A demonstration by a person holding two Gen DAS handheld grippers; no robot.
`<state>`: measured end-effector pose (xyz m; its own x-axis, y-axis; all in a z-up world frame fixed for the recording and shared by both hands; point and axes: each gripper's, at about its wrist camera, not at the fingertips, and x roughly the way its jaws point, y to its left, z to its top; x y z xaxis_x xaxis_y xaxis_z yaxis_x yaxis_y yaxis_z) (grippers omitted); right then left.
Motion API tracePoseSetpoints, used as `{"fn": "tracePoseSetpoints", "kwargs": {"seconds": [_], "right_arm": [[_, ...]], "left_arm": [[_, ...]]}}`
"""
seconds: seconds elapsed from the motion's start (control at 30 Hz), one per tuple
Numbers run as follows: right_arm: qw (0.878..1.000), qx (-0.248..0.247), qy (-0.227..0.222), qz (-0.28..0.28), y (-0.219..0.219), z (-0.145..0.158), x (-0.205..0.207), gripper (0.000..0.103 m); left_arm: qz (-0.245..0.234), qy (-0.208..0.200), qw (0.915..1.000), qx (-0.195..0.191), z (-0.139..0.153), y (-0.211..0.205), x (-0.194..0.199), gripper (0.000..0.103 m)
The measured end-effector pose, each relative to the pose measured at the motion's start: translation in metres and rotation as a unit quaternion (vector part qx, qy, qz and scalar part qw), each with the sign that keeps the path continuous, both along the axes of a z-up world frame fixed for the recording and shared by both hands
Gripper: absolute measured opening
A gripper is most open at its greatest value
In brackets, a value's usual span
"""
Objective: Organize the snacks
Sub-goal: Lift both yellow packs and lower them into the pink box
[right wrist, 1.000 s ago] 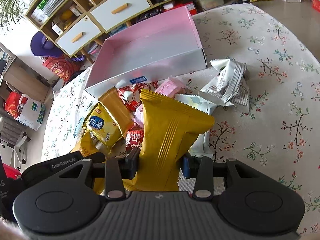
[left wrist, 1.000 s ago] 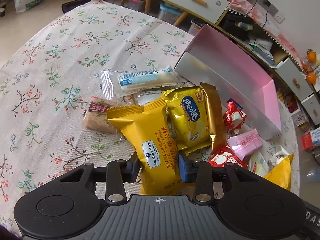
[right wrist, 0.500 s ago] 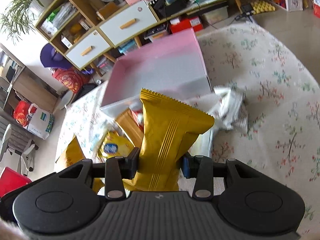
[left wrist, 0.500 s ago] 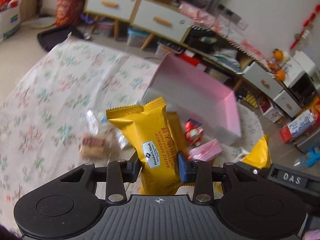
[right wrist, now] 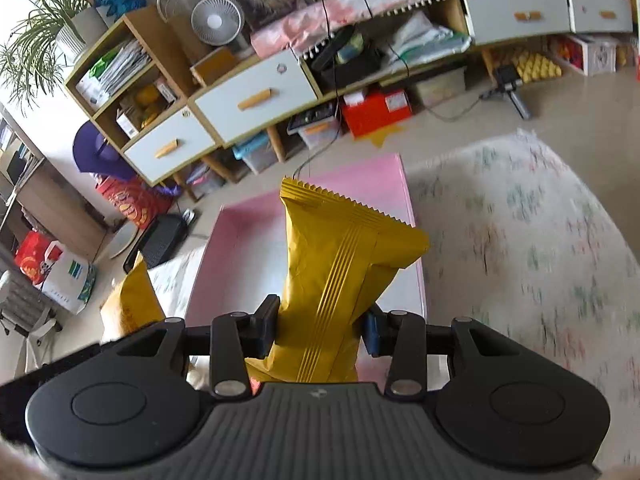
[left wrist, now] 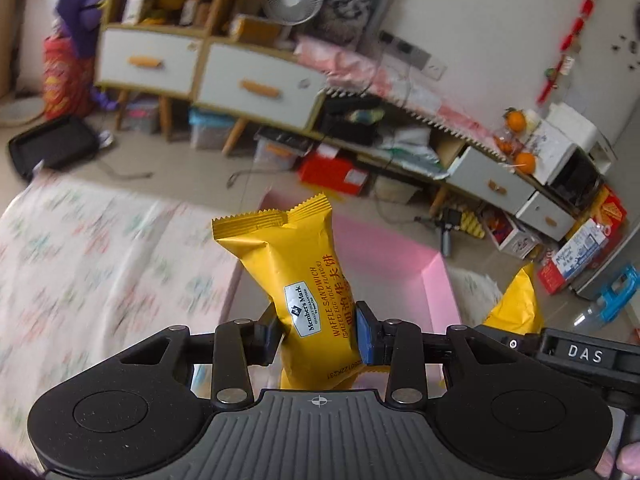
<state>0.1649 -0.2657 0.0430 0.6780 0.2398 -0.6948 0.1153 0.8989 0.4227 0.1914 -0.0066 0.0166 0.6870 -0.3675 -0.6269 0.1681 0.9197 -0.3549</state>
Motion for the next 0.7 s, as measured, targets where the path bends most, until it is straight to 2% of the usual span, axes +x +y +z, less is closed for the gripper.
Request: {"fn": "tracePoseSetpoints", "kwargs": {"seconds": [0.17,0.33,0.47,0.7], "right_arm": [[0.999,-0.024,-0.022,0.009,-0.001,-0.008,0.026,0.038],[0.999,-0.044,-0.017,0.014,-0.004,-0.025,0.043,0.038],[0.997,-0.064,-0.004,0.038,0.004,-0.035,0.045,0.038],[0.994,-0.071,0.027,0.080,0.023,-0.039,0.043,0.038]], "left_arm": [[-0.033,-0.024,0.9989,0.022,-0.017,-0.017,0.036,0.035],[-0.052,0.000,0.9967,0.063,-0.040,-0.025,0.048,0.035],[-0.065,0.009,0.9943,0.084,-0.045,-0.021,0.043,0.035],[-0.067,0.052,0.9901,0.112,-0.051,-0.016,0.032,0.035]]}}
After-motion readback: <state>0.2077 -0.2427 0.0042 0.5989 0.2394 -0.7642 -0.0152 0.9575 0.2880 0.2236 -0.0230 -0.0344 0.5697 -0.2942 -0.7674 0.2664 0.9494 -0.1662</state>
